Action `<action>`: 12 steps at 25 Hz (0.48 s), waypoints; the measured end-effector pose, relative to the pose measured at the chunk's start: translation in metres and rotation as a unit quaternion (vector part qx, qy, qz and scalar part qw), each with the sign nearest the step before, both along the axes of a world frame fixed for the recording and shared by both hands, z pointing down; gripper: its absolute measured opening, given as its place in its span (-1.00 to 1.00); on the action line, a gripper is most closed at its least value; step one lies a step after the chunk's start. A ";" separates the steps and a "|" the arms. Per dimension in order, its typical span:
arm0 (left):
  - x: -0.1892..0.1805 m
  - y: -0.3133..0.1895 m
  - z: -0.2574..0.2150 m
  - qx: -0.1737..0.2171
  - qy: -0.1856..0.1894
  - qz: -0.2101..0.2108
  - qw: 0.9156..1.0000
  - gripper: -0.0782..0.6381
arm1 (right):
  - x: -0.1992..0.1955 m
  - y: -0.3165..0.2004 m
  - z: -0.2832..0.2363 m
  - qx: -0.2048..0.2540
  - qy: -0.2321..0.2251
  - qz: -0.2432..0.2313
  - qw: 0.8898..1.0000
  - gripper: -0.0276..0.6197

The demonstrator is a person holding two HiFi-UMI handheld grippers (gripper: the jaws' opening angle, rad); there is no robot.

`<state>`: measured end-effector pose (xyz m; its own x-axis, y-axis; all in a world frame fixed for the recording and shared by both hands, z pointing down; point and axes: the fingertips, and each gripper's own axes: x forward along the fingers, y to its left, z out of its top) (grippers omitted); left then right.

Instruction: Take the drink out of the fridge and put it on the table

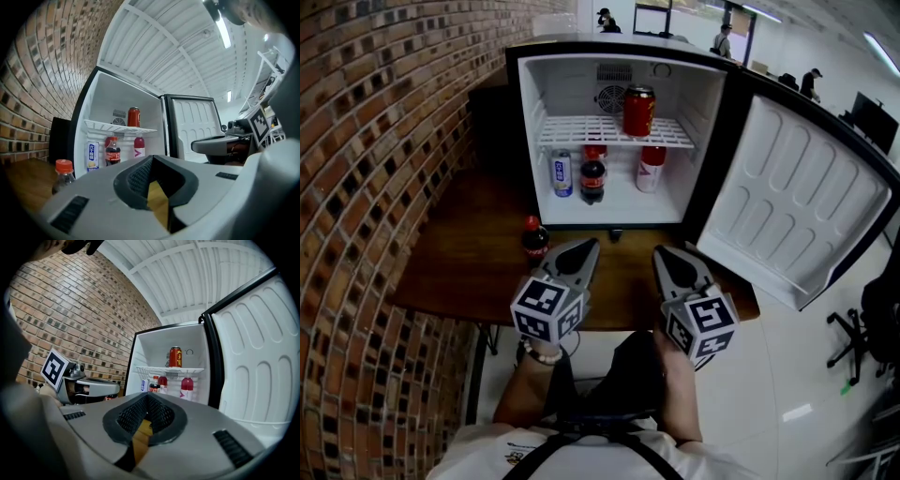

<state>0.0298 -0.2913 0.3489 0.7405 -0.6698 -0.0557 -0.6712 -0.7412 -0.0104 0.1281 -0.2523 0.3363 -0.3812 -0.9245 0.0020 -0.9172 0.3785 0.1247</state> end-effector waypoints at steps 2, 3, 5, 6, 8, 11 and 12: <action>-0.001 0.000 0.000 -0.001 0.000 -0.001 1.000 -0.78 | 0.000 0.000 0.000 -0.002 0.000 0.000 1.000 -0.87; -0.001 -0.001 0.001 -0.001 0.000 -0.003 1.000 -0.78 | 0.001 0.000 0.000 -0.002 -0.001 -0.001 1.000 -0.87; -0.002 -0.002 0.000 0.000 -0.002 -0.005 1.000 -0.78 | 0.002 0.000 0.000 -0.002 -0.002 -0.001 1.000 -0.87; -0.001 -0.003 -0.001 0.001 -0.002 -0.006 1.000 -0.78 | 0.003 -0.001 0.000 -0.002 -0.002 0.000 1.000 -0.87; -0.001 -0.004 -0.002 0.002 0.000 -0.006 1.000 -0.78 | 0.004 -0.001 -0.001 -0.004 -0.001 0.002 1.000 -0.87; -0.003 -0.004 -0.002 0.000 0.003 -0.008 1.000 -0.78 | 0.004 -0.002 0.000 -0.008 0.002 0.006 1.000 -0.87; -0.004 -0.005 -0.002 -0.001 0.003 -0.008 1.000 -0.78 | 0.004 -0.002 0.000 -0.010 0.002 0.008 1.000 -0.87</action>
